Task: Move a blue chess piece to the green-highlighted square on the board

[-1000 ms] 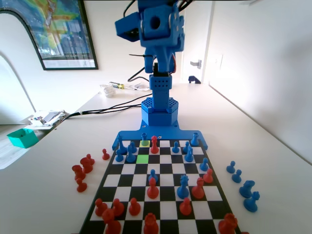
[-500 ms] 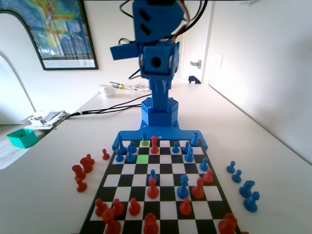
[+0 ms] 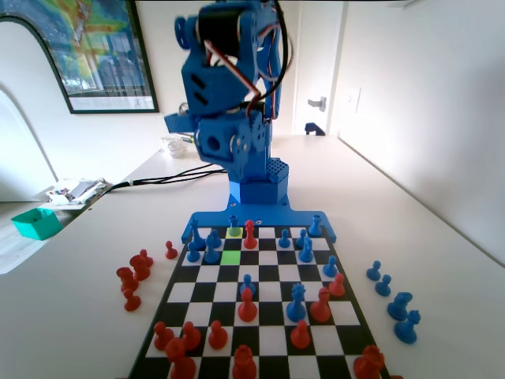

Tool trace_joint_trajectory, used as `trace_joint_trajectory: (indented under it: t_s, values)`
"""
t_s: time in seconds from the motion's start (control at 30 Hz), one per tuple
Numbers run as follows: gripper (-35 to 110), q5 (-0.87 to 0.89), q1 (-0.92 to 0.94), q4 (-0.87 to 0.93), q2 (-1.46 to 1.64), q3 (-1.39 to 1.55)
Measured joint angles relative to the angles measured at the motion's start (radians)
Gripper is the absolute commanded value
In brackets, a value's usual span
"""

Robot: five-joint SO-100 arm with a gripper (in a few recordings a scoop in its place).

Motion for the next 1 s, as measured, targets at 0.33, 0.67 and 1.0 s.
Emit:
trace_joint_trajectory:
  t_s: [0.33,0.67,1.0]
  values:
    - [14,0.0,0.021,-0.224,-0.028,0.135]
    - [14,0.0,0.023,-0.344,-0.081,0.199]
    - [15,0.0,0.058,-0.492,-0.126,0.273]
